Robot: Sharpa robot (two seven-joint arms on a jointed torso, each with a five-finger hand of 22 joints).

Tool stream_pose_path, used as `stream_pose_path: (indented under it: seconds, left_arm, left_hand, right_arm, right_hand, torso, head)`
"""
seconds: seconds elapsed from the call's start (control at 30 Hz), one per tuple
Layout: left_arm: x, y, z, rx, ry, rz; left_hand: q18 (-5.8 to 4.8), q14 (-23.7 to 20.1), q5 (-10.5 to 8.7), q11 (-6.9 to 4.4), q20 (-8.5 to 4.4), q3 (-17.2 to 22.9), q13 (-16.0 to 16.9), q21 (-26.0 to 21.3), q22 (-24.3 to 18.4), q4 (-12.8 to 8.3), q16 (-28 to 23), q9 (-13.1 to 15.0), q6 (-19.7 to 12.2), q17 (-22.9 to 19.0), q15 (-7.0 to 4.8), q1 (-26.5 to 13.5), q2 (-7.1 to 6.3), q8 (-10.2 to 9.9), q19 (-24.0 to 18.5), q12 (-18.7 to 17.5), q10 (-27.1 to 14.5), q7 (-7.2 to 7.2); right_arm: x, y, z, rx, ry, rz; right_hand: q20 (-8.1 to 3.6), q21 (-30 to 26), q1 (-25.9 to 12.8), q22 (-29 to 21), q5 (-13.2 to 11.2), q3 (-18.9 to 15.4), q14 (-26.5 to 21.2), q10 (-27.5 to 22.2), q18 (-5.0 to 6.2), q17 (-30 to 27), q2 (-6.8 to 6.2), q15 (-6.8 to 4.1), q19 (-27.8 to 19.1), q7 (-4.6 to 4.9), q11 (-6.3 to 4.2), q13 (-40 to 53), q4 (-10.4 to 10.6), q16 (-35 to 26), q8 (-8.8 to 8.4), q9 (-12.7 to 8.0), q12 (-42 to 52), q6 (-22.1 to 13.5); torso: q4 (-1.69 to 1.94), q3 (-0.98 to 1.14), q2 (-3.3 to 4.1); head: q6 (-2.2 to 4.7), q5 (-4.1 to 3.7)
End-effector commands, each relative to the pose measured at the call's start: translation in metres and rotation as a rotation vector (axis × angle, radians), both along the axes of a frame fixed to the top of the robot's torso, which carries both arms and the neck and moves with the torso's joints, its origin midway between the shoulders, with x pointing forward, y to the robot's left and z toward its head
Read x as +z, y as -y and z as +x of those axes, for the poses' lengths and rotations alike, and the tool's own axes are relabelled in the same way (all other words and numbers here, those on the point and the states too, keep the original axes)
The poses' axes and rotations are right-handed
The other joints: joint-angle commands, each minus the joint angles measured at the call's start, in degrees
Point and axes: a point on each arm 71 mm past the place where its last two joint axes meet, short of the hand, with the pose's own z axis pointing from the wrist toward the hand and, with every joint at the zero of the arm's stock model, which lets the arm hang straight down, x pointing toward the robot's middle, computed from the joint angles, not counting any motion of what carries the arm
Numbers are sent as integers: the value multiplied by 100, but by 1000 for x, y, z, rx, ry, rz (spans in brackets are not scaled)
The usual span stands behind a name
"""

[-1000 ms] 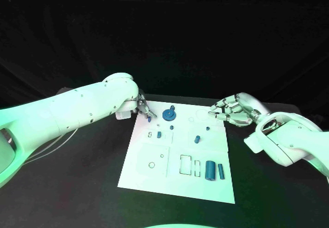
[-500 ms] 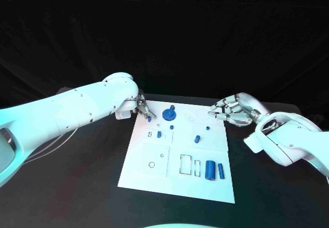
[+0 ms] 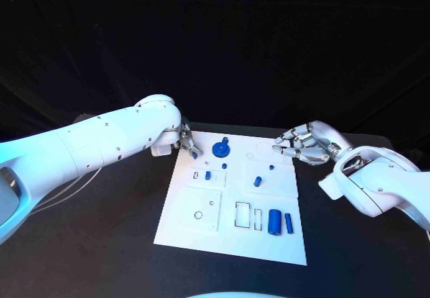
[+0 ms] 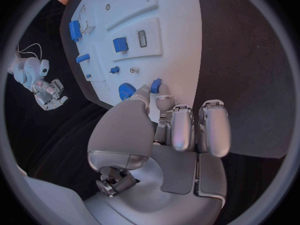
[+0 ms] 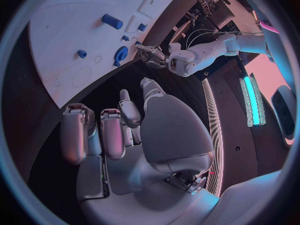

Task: Assemble the parts on the task board

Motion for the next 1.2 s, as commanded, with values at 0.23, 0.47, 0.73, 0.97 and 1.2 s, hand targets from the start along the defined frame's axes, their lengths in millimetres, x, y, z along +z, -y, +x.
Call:
stream_pose_path:
  seconds: [0.23, 0.47, 0.73, 0.97, 1.2]
  left_arm:
    - [-2, 4, -3, -11, -43, -50]
    - [-3, 3, -5, -12, -65, -97]
    - [0, 0, -14, -21, -64, -168]
    - [6, -3, -28, -40, -32, -216]
    - [15, 1, -43, -106, 65, -167]
  left_hand:
    - [-61, 254, 38, -48, 4, 402, -70, -28, -3, -322, -23, -81, -25, 133, -3, 636, 180, -71, -14, -29, -40, -24]
    - [-60, 254, 59, -43, 3, 975, -127, -36, -5, -546, -24, -119, -88, 135, -2, 945, 189, -77, -18, -80, -62, -13]
    - [-57, 255, 45, -17, 24, 1848, -167, -49, -10, -698, -26, -86, -134, 136, 31, 833, -96, 33, -25, -88, -14, 24]
    - [-58, 258, 41, -26, 14, 2368, -156, -45, 6, -794, -21, -41, -128, 142, 27, 648, -281, 146, -17, -52, 44, 10]
    - [-61, 262, 31, -36, 13, 2675, -129, -40, 21, -869, -15, -7, -125, 148, 18, 517, -435, 223, -9, -13, 103, 0]
  right_arm:
    - [0, 0, 0, 4, 2, -3]
    - [0, 0, 0, 3, 2, -3]
    - [-1, 1, 1, -1, 3, -4]
    - [0, 3, 1, -7, 8, -3]
    - [0, 3, 1, -7, 7, -3]
  right_hand:
    - [-13, -20, 9, 663, 28, -6, 319, -30, 94, 291, 52, -34, -44, 5, -15, 5, -16, -31, 37, 9, -21, -27]
    - [-14, -32, 16, 655, 42, -6, 316, -35, 97, 277, 58, -35, -50, 5, -15, -1, -19, -41, 39, 11, -26, -29]
    - [-14, -33, 16, 655, 44, -6, 316, -35, 97, 277, 58, -35, -51, 5, -15, -1, -20, -41, 39, 11, -26, -29]
    - [-14, -40, 19, 651, 56, -7, 315, -37, 99, 274, 61, -35, -54, 5, -15, -4, -20, -44, 40, 12, -28, -30]
    - [-15, -33, 18, 656, 65, -9, 316, -33, 97, 275, 64, -35, -49, 6, -15, 1, -18, -43, 42, 13, -24, -29]
  torso:
    - [3, -1, -1]
    - [-1, -1, -3]
    - [11, 3, -4]
    - [-1, 2, 0]
    - [20, 19, -12]
  head:
    - [-28, -1]
    - [-26, -6]
    - [-21, -4]
    - [-1, 19]
    - [5, 64]
